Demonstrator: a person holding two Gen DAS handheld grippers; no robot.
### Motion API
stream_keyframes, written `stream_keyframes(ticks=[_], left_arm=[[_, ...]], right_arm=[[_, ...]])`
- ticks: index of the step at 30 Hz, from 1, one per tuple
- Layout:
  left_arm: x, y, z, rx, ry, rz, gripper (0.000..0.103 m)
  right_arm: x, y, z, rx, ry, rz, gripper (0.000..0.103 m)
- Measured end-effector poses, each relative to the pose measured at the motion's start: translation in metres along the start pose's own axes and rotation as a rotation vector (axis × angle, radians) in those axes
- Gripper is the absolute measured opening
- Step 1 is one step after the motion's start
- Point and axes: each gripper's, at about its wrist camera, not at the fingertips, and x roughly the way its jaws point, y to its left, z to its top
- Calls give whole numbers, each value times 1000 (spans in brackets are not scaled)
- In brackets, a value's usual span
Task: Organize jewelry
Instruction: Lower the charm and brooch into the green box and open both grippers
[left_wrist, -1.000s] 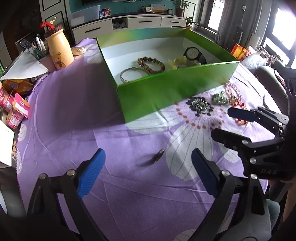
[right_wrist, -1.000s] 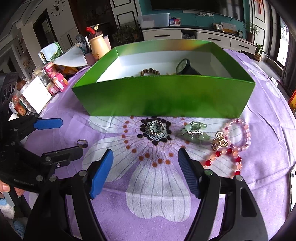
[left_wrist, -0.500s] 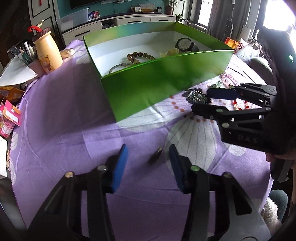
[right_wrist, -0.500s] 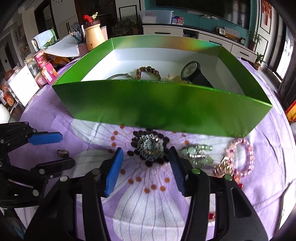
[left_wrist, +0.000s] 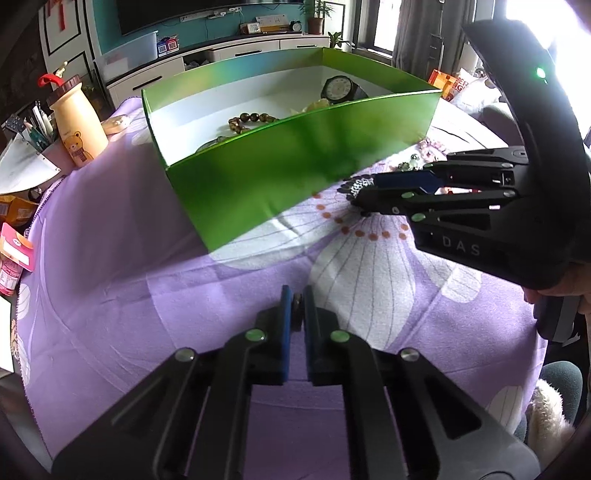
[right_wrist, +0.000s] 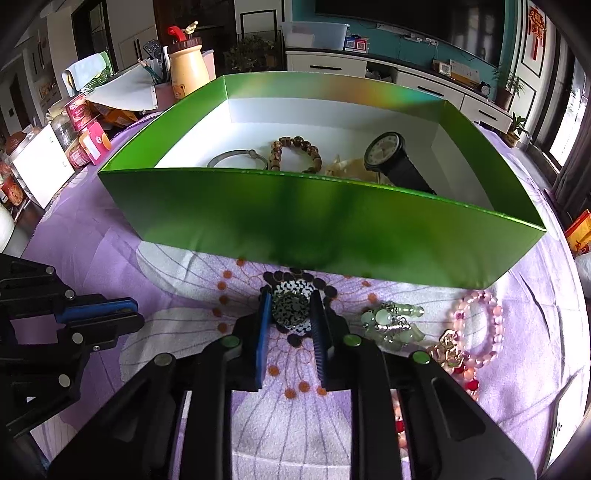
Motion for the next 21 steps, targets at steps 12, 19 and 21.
stream_keyframes(ticks=[12,19,21], left_arm=[[-31,-2,21,-27,-47,-6,5],[-57,-2,56,-39,-120,3,5],[-63,0,68,-47,-146,6,5]], right_arm=[[-53,-10,-5,41,-104,21,20],[-85,-24,7,58,-169,-13,20],[-91,-30,13,66,-184,-23,20]])
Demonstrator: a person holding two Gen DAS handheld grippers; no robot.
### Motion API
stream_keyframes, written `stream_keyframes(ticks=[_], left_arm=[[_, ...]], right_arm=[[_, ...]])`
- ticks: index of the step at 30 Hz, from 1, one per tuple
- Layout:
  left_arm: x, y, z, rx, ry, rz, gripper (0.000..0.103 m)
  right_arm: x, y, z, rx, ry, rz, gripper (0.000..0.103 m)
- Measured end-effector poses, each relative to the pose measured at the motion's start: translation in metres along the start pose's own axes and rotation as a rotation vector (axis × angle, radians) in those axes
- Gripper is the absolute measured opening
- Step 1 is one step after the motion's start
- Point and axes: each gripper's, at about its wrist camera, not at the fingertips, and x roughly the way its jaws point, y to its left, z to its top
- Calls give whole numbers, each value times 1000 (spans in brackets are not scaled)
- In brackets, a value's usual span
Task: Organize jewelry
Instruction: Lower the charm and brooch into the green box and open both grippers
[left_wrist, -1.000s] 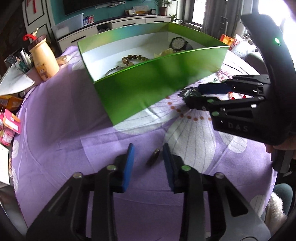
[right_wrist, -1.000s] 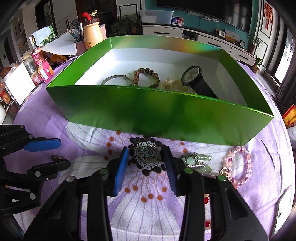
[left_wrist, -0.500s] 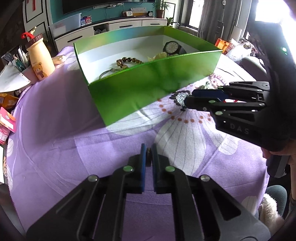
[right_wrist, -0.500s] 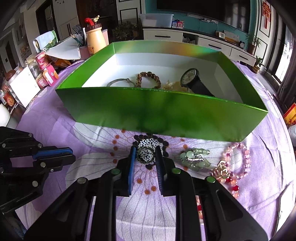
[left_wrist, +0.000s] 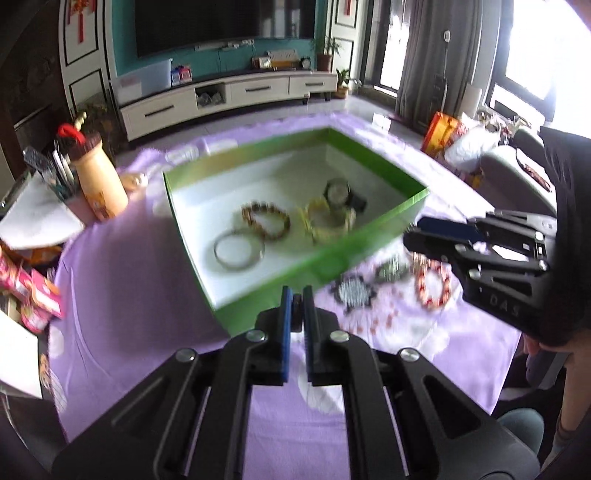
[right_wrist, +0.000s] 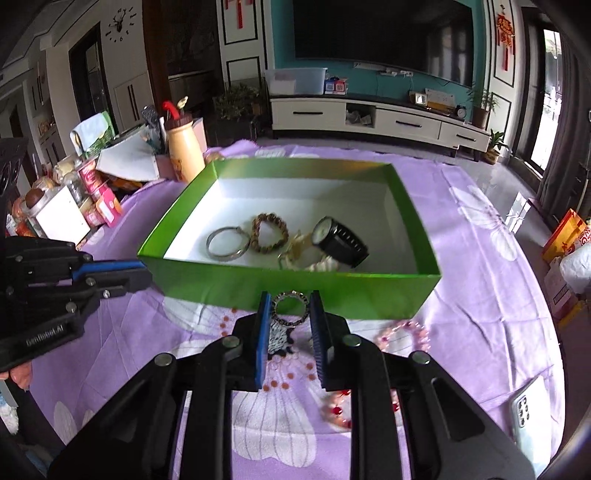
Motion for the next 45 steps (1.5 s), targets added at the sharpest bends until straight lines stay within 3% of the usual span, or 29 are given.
stream_keyframes(ticks=[7,16,24,36,39,43,45], left_arm=[[8,12,42,-36,-48,29,5],[55,28,78,-76,-8,28,5],[103,38,84,-112,82,27,5],[128,39,83,-115,144,60,6],[127,39,83,-116,139,63,16],[120,37,84,-106,119,76,46],[113,37,85,-95,97,87,51]], right_arm=[[2,-11,28,0,-38,-23,20],[39,-28,55,25,-19,-17,20],[80,-31,61,41,44,-4,20],[103,-37,62,60,88,10,22],[103,-37,63,65,90,3,23],[98,-39,65,68,83,-2,34],[92,-43,65,77,72,-1,37]])
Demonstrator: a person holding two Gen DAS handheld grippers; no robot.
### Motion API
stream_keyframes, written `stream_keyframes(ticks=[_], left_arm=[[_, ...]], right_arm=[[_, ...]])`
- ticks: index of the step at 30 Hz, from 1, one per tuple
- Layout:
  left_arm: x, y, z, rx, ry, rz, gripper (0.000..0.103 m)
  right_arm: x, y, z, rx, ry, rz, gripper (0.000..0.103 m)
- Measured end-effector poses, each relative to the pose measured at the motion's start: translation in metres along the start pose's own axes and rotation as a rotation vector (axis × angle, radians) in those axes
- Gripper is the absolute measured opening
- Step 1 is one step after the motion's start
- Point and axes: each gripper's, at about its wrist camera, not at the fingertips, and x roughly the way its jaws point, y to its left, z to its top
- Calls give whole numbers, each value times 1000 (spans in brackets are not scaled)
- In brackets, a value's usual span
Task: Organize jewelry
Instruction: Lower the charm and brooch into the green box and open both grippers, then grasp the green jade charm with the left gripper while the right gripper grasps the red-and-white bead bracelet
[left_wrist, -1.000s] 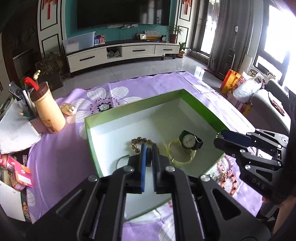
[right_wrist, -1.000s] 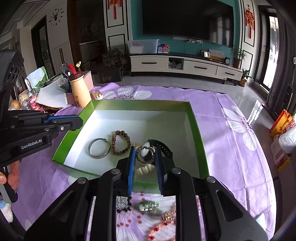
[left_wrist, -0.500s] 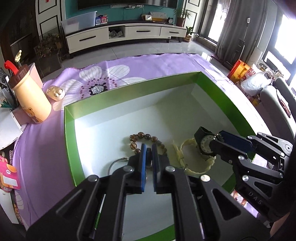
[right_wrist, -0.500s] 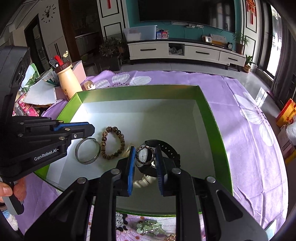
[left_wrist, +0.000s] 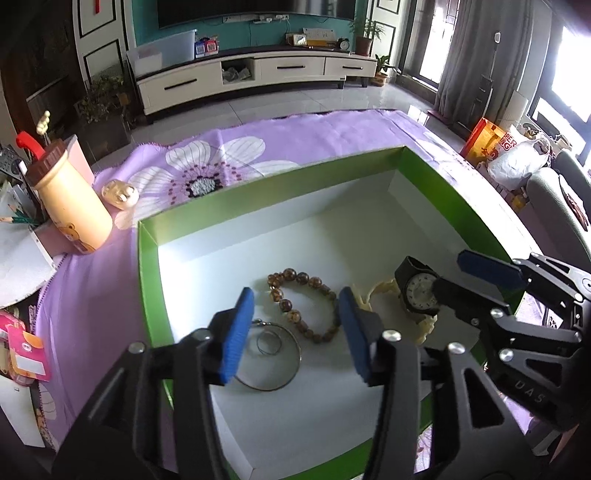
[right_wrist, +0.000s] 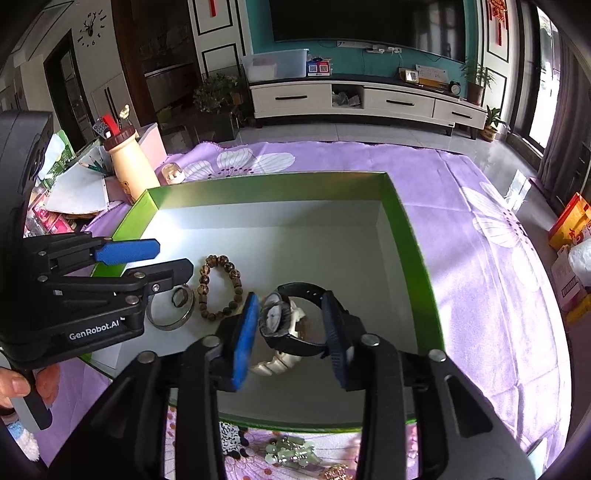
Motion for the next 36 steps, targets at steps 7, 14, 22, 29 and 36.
stream_keyframes(ticks=[7,14,22,29,36], left_arm=[[-27,-2,2,2,-73,4,69],[-55,-7,-5,9,-119,-17,69],[-95,-23,-23,61,-165,-38,69],[-114,-41,-50,97,-150,-99,69],[-94,-64,-87,142,-71,-162,69]], right_arm=[[-38,-24,-6,62,-64,-4,43],[-75,-42,-26,101,-106,-25,43],[-109,-58,-61,144,-117,-43,43],[-126,-63,-95,176,-105,-57,43],[-125,-71,-135,252,-63,-36,43]])
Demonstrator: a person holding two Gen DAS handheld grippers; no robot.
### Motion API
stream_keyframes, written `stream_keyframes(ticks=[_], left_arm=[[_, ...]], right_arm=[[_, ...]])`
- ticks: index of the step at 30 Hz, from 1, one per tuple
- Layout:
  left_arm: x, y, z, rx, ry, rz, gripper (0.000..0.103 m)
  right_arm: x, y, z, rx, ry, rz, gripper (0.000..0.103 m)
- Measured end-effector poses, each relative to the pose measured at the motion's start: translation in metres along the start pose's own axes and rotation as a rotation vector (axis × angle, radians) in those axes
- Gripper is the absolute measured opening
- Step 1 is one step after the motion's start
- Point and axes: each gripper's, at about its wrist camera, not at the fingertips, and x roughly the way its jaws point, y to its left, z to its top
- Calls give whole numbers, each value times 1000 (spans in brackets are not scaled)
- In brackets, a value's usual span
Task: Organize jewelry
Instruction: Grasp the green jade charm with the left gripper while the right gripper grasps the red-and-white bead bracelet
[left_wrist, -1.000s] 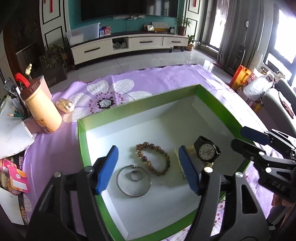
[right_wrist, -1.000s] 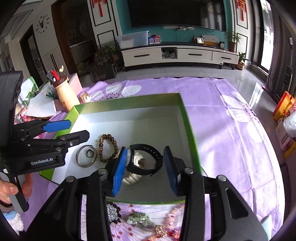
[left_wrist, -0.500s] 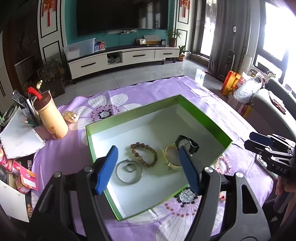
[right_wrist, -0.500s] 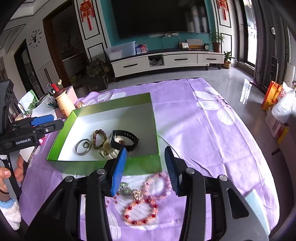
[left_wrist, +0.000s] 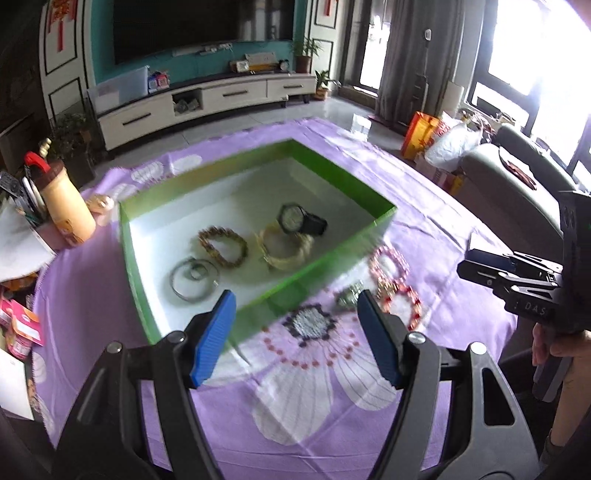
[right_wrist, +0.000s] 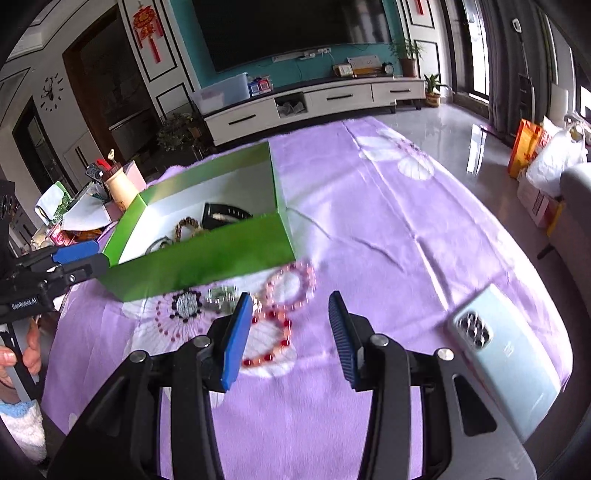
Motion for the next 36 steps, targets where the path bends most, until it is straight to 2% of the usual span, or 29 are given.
stream_keyframes(ticks=[6,12,17,24,28,29,33,36], left_arm=[[34,-18,-19,25,68,-35,63],[57,-36,-20,77,70,-51,54],[77,-44,-16,97,70,-58,43],[102,-47,-9,89,81,-52,35],[115,-46,-6,65,92,-52,21],[118,-45,-5,59,94,-54,20],[119,-44,-3,54,87,-53,15],[118,-44,-4,55,81,-55,7]], right_arm=[[19,5,-23,-5,59,9,43],[40,15,-29,-43,104,-7,42],[54,20,-28,-76,110,-35,31],[70,26,-27,-122,132,-71,25],[75,28,-24,-129,127,-87,17],[76,28,-24,-135,127,-97,14],[77,27,-25,-150,124,-110,10],[75,27,-26,-153,118,-110,7]])
